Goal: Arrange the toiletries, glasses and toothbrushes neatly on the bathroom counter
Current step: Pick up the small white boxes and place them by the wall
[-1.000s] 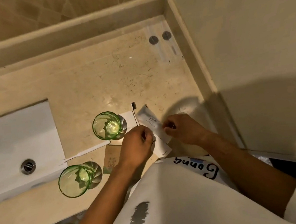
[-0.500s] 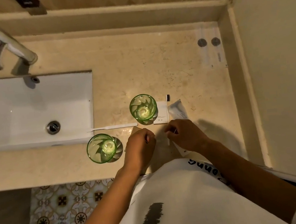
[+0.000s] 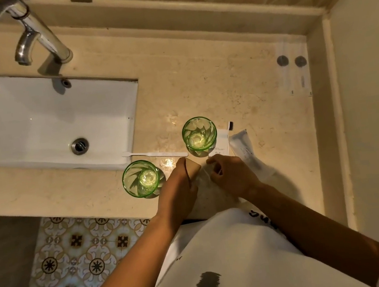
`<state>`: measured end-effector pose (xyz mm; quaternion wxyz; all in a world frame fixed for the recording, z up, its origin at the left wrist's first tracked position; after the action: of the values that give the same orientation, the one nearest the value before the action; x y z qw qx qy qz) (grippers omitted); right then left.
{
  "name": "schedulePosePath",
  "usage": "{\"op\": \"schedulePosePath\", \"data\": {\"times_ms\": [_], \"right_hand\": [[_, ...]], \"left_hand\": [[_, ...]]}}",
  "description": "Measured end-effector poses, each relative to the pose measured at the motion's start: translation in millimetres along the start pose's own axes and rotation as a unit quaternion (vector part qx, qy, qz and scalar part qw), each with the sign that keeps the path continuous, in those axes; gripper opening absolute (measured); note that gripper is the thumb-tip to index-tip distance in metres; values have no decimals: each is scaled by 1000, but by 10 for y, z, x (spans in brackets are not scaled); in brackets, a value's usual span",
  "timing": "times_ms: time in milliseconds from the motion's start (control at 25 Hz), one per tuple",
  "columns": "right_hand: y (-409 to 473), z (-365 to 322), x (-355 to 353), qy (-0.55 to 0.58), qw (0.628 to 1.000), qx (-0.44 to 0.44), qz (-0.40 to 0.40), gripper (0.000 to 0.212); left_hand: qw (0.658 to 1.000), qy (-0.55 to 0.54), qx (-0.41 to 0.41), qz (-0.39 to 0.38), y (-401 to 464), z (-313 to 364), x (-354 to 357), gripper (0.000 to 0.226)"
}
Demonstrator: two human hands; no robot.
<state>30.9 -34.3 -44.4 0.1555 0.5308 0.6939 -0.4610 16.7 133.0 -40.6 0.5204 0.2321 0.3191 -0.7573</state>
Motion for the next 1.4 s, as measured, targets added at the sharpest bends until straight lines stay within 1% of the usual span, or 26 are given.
{"op": "schedulePosePath", "data": {"times_ms": [80,120,200,240,280,400,480,520,560,680,720,760,840,880,1000,1120,1200,1240,1320,1400], "right_hand": [[6,-96,13,-4,999,-11,43,32],[-4,-134,-18,-4,996,-23,88,28],[-24,-152,-131,-20,981,-60,182,21],[-5,-129,-189,-39,976,-67,205,25],[46,-93,-235,-53,976,-68,202,35],[271,4,-312,-44,991,-74,104,74],[381,47,-293,-64,995,-63,42,88],[391,64,-276,-67,995,-64,31,89],[375,71,-272,-63,995,-71,38,87],[189,74,-287,-48,984,-122,117,68],[112,91,-278,-50,981,-130,137,69],[52,126,-254,-51,982,-119,139,75],[-66,223,-199,-34,990,-73,115,90],[-133,262,-176,-21,992,-63,104,93],[-292,335,-194,15,994,-68,88,91],[-336,368,-317,51,992,-71,90,89],[-362,398,-438,88,986,-73,120,86],[-377,425,-500,114,981,-67,140,83],[-397,502,-629,175,971,-26,162,75],[-376,595,-760,240,957,30,159,65]], "left_hand": [[1000,12,-7,-3,-21,-8,2,50],[1000,13,3,3,-28,10,3,49],[999,8,38,19,-41,76,9,39],[998,7,51,24,-40,99,30,34],[998,11,56,27,-45,115,68,32],[999,15,29,21,-36,156,214,35],[1000,-2,16,11,0,176,303,35],[1000,-11,12,8,14,188,333,35],[1000,-18,10,8,31,197,355,34],[999,-39,2,23,70,219,383,26],[998,-53,-5,26,73,224,390,25],[997,-68,-14,28,74,223,396,25],[995,-89,-29,28,70,216,420,27],[994,-98,-37,24,62,217,436,29],[985,-159,-59,-13,62,266,501,35],[955,-289,-61,-32,90,417,526,20],[926,-367,-82,-46,157,567,505,13],[914,-391,-100,-51,207,637,496,13],[905,-403,-119,-61,337,796,496,16],[889,-435,-119,-81,457,998,511,29]]}}
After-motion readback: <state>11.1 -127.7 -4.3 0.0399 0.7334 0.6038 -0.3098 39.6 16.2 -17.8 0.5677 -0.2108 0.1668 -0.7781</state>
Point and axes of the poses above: each hand's wrist, its own y-axis towards the middle knuckle, its own x-axis out of the palm, z = x × y, the point moved 5 cm from there along y, towards the middle knuckle, and after that the axes turned 6 degrees about x, right-handed, at the moved point
